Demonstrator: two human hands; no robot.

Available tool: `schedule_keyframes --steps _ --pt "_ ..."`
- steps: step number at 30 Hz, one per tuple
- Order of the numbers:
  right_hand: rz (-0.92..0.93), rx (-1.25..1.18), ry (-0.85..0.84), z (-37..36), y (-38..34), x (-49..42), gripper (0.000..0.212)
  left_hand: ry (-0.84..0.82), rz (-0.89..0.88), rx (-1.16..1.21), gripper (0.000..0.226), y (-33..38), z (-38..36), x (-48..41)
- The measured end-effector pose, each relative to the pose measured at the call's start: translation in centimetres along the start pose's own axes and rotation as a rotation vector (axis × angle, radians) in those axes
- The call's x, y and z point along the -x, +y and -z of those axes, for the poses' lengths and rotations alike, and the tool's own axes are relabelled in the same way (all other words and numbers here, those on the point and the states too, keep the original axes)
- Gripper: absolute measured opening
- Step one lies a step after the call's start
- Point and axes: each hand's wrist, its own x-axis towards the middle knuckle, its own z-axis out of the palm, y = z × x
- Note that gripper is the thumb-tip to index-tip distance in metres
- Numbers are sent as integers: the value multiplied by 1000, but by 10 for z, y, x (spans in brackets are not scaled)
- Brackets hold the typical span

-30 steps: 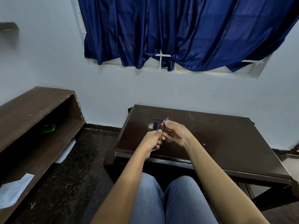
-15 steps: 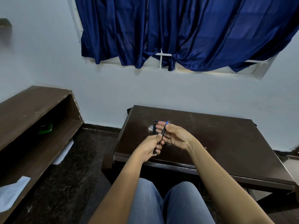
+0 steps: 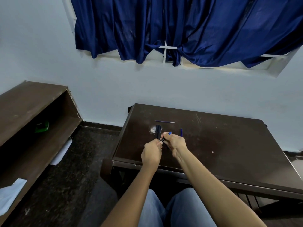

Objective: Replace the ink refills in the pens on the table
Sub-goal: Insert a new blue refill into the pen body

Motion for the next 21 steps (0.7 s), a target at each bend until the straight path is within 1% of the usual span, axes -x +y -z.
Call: schedule_keyframes --steps 2,3,4,6,7,8,10,11,12,17,21 --pt "-9 5 11 -3 2 -9 4 49 -33 -111 24 -2 -5 -5" --pt "-10 47 -27 -3 1 -13 8 81 -49 -109 24 -3 -6 -8" --pt "-25 91 -82 -2 -1 -17 14 103 -60 -76 23 -5 -6 -12" --pt "-69 176 -154 4 -6 -28 29 89 -71 53 21 -12 -5 -22" --pt "-54 241 -134 10 -7 -36 33 59 -63 119 22 -16 -4 -27" --pt "-7 362 -61 15 -7 -44 37 32 -43 170 23 -20 -2 -32" --pt "103 687 133 28 -2 -61 39 1 2 207 26 -29 2 -39" --pt "128 806 177 32 2 -67 38 -14 25 206 27 -33 3 -42" --pt "139 890 177 34 7 -72 38 -30 49 207 28 -38 3 -44" --pt "255 1254 40 27 31 -93 48 -94 116 217 25 -54 -4 -50" --pt "262 1431 -25 22 43 -102 53 -116 147 243 25 -57 -11 -53"
